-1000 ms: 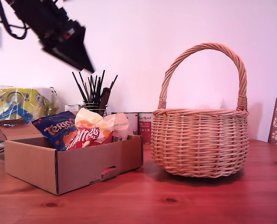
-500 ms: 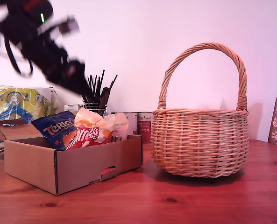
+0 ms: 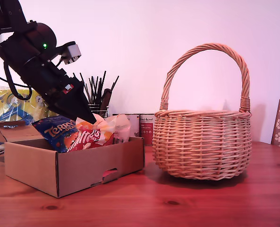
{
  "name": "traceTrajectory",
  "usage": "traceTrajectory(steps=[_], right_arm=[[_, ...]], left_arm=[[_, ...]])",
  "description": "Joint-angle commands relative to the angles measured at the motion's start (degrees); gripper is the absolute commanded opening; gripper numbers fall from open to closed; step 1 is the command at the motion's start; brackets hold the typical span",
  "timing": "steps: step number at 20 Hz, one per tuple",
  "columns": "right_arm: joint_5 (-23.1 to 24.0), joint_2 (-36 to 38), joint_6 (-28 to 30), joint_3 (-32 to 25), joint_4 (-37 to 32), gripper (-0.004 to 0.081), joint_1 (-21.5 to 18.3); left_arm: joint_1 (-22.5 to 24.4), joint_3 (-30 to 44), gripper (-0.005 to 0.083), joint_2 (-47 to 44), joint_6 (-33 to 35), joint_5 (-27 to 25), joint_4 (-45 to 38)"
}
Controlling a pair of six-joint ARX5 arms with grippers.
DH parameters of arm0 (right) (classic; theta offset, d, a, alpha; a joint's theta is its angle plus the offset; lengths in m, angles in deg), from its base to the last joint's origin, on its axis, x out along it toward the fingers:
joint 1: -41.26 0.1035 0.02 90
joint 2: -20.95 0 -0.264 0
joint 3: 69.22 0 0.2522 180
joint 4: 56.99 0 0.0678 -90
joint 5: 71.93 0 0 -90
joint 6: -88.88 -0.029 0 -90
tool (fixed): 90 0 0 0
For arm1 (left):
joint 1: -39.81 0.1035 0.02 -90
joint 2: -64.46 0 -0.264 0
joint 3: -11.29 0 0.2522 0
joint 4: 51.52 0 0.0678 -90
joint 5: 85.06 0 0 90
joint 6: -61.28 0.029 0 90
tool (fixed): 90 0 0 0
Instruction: Move the bags of Easter eggs from the cardboard box on the left into the woven basket on the right side.
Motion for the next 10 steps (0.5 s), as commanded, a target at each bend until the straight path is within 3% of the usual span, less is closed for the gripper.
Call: traceTrajectory(steps=[1,10], right_arm=[[0.0,0.0,0.2,-0.6,-0.6,-0.0011,-0.3],[0.0,0.0,0.1,-0.6,-0.6,-0.0011,-0.3]], left_arm=[[-0.5,-0.1,0.0764,1.0,-0.2,2.0,1.4],[-1.6,-0.1,0.0763,7.8,-0.5,3.3,3.5]])
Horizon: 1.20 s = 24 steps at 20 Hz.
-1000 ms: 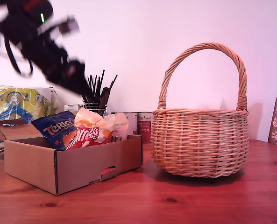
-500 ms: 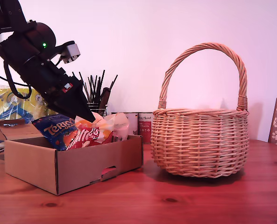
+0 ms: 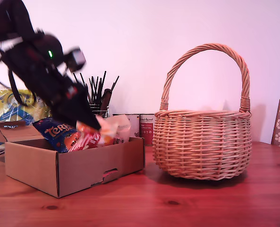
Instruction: Move the bags of Easter eggs from the cardboard box on the left into the woven basket on the right side.
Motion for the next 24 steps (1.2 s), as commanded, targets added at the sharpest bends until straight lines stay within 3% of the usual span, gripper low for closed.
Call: traceTrajectory(steps=[1,6,8,10,11,18,24], right_arm=[[0.0,0.0,0.1,-0.6,-0.6,-0.0011,-0.3],[0.0,0.0,0.1,-0.6,-0.6,-0.0011,-0.3],[0.0,0.0,0.1,-0.6,-0.6,-0.0011,-0.3],[0.0,0.0,0.1,-0.6,-0.6,-0.0011,-0.3],[0.0,0.0,0.1,-0.6,-0.6,-0.0011,-0.3],[0.0,0.0,0.1,-0.6,-0.5,-0.0011,-0.3],[0.0,0.0,0.1,-0.6,-0.4,-0.0011,-0.3]], left_arm=[[-0.4,1.0,0.0762,3.6,-0.9,-0.1,0.1],[-0.5,1.0,0.0736,5.1,-2.6,-3.0,-2.3],[-0.5,1.0,0.0571,5.1,-3.0,-4.5,-2.7],[-0.5,1.0,0.0268,5.1,-3.0,-4.4,-2.5],[-0.5,1.0,0.018,5.1,-2.9,-4.4,-2.6],[-0.5,1.0,0.0161,3.2,-2.9,-4.5,-1.3],[-0.5,1.0,0.0164,-4.3,-3.1,-5.2,2.7]])
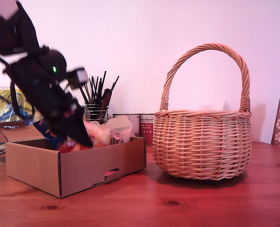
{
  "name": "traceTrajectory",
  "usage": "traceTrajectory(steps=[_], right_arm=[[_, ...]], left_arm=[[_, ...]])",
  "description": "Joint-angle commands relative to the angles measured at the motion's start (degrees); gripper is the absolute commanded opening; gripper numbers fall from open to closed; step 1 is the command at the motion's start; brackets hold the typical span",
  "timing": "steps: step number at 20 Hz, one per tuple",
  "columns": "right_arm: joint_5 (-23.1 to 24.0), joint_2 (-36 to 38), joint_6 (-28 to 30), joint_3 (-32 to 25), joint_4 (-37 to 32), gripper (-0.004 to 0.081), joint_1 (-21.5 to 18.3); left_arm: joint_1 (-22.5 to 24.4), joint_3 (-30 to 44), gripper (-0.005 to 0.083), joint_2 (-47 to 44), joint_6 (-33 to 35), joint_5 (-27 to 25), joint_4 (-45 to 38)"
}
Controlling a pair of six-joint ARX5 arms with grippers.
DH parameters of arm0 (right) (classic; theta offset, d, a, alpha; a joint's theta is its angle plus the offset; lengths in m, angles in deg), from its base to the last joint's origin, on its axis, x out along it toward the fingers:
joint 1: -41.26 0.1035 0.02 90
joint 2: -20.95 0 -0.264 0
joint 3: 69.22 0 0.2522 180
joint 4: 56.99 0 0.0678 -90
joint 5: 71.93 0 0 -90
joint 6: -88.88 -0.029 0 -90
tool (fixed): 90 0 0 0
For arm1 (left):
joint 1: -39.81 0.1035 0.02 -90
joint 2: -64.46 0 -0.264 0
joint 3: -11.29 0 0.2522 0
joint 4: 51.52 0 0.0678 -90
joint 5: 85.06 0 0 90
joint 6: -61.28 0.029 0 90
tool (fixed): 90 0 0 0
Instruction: Move the bags of Easter eggs from the cardboard box on the left into the woven basket on the right side.
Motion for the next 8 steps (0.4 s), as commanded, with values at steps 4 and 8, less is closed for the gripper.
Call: traceTrajectory(steps=[4,8], right_arm=[[0.0,0.0,0.1,-0.6,-0.4,-0.0011,-0.3],[0.0,0.0,0.1,-0.6,-0.4,-0.0011,-0.3]], left_arm=[[-0.3,0.8,0.0164,-9.2,-0.8,-1.9,4.3],[-0.3,0.8,0.0164,-14.6,-0.7,-1.9,4.5]])
